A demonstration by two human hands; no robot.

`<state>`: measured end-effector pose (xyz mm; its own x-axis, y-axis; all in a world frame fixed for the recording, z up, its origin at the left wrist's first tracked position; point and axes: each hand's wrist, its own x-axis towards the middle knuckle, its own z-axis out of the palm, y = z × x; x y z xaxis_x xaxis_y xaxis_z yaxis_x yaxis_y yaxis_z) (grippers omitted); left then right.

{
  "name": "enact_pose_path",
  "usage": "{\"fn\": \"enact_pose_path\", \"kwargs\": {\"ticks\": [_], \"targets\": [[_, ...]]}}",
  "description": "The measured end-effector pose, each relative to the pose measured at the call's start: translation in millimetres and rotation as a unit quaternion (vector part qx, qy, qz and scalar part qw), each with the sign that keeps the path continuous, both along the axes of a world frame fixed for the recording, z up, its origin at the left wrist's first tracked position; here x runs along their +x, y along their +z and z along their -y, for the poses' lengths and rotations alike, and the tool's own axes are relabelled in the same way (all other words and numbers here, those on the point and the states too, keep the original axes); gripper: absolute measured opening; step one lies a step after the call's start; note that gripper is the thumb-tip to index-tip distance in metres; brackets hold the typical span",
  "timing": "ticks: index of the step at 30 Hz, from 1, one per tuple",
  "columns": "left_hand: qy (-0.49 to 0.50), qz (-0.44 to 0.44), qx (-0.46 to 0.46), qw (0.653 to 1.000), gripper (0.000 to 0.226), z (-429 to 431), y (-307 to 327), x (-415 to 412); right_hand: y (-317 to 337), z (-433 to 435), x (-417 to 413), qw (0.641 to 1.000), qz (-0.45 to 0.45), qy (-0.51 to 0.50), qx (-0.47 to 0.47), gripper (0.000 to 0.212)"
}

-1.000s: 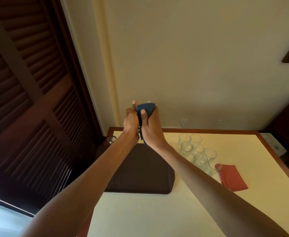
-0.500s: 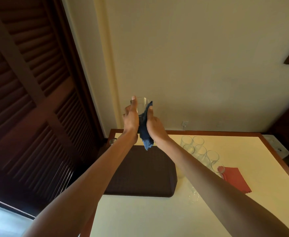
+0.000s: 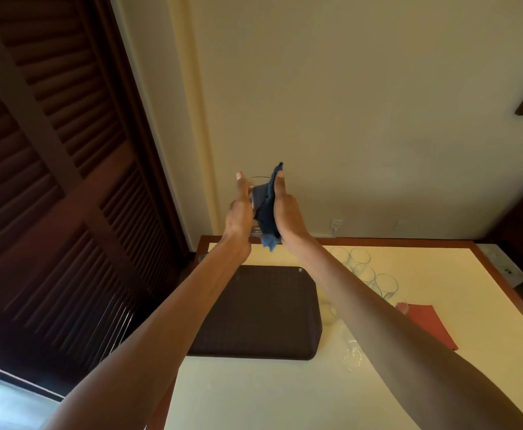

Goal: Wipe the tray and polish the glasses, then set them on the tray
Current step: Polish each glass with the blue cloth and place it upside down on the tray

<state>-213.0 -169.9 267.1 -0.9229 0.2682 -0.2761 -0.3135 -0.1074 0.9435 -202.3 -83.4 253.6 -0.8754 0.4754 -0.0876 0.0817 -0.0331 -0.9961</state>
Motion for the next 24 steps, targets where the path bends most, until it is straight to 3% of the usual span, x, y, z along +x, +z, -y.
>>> {"fn": "enact_pose_path", "kwargs": {"ticks": [3, 6, 8, 10, 12, 15, 19, 24], "targets": [[0.012, -0.006, -0.026, 1.000, 0.060, 0.0, 11.5, 0.6, -2.2, 6.3, 4.3, 0.999, 0.026, 0.014, -0.046, 0.064], [0.033, -0.019, -0.058, 0.998, 0.094, 0.4, 5.1, -7.2, -6.0, 13.7, 15.1, 0.999, 0.033, 0.033, 0.009, 0.063], [0.043, -0.024, -0.057, 0.997, 0.074, 0.5, 2.5, -8.2, -14.3, 19.4, 21.7, 0.996, 0.008, 0.043, 0.077, 0.059], [0.060, -0.033, -0.038, 0.997, 0.050, -0.8, -1.0, -10.4, -19.6, 24.5, 26.1, 0.992, -0.041, 0.035, 0.112, 0.042], [0.059, -0.014, -0.014, 0.998, 0.052, -1.0, -2.9, -8.9, -21.1, 25.8, 24.3, 0.985, -0.096, 0.024, 0.140, 0.031], [0.045, 0.026, 0.013, 0.999, 0.054, -0.1, -3.4, -2.1, -14.3, 18.9, 16.8, 0.979, -0.116, -0.001, 0.169, 0.034], [0.030, -0.004, -0.020, 0.999, 0.058, -3.5, -3.0, 3.4, 0.2, -0.4, 7.9, 0.993, -0.044, -0.021, 0.107, 0.055], [0.019, -0.038, -0.059, 0.997, 0.083, -5.6, -3.2, -3.0, 5.0, -1.5, 8.8, 0.998, 0.057, 0.022, -0.030, 0.069]]}}
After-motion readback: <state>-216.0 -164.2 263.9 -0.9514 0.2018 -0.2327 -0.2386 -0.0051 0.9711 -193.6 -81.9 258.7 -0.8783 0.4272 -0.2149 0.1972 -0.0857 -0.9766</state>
